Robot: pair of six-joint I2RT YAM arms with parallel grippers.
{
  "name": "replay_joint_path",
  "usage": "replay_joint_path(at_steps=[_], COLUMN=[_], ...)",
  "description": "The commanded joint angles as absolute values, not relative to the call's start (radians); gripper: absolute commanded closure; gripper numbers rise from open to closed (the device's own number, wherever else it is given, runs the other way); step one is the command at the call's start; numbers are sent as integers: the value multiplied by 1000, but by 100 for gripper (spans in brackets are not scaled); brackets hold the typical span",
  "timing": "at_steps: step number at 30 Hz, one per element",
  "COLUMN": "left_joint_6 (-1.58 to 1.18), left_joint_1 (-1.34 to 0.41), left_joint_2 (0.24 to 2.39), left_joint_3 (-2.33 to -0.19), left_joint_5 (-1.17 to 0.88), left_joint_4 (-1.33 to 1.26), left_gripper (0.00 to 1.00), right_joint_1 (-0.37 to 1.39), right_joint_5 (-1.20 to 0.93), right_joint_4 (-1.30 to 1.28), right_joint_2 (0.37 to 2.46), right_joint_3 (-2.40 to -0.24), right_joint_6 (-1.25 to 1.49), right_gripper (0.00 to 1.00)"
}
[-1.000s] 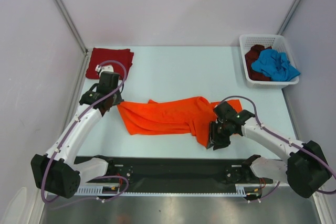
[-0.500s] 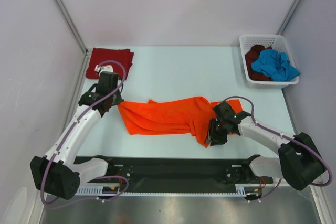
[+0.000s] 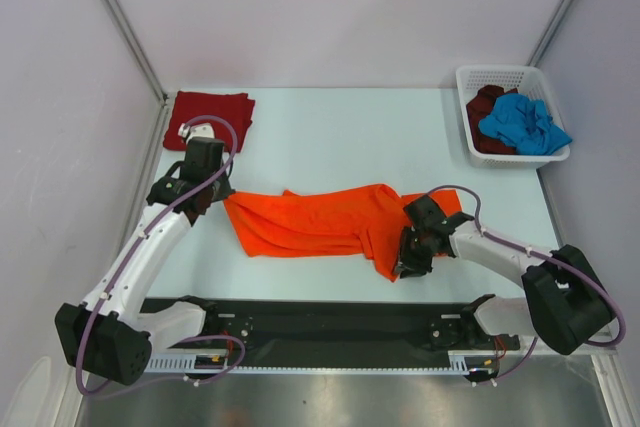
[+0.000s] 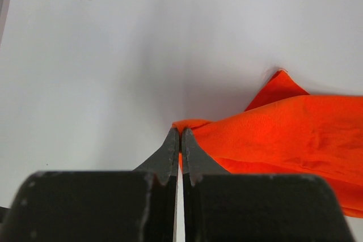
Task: Fold and stack the t-shirts
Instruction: Flatten the tshirt out
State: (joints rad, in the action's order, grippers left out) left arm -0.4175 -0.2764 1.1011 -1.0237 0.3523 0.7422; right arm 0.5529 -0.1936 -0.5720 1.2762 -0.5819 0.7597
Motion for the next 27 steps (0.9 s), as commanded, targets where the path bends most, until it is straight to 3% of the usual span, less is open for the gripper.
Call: replay_joint_path(at_steps=[1, 12, 17, 19, 20, 22, 27], left_joint_6=[-425, -420, -422, -423, -422, -423, -451], left_joint_1=[-272, -272, -271, -271, -270, -270, -272], left_joint_2=[1077, 1075, 1077, 1078, 1077, 1075, 1062], left_joint_3=[-1017, -1016, -1011, -1011, -1009, -1009, -1070], left_joint_5=[344, 348, 345, 345, 347, 348, 350], left_joint_4=[719, 719, 716, 716, 716, 719, 778], left_gripper=[100, 100, 100, 100, 100, 100, 100], right_joint_1=[563, 566, 561, 563, 564, 563, 546], right_joint_5=[-215, -226, -252, -268, -271, -265, -170], right_joint_4=[-537, -583, -535, -488, -473, -482, -674], right_joint_2=[1290, 1266, 1305, 1321, 1344, 1362, 1211], right_joint_3=[-578, -592, -565, -552, -552, -571, -728], right_joint_6=[767, 752, 759, 764, 767, 762, 700], right_gripper=[68, 60, 65, 73, 87, 100, 100])
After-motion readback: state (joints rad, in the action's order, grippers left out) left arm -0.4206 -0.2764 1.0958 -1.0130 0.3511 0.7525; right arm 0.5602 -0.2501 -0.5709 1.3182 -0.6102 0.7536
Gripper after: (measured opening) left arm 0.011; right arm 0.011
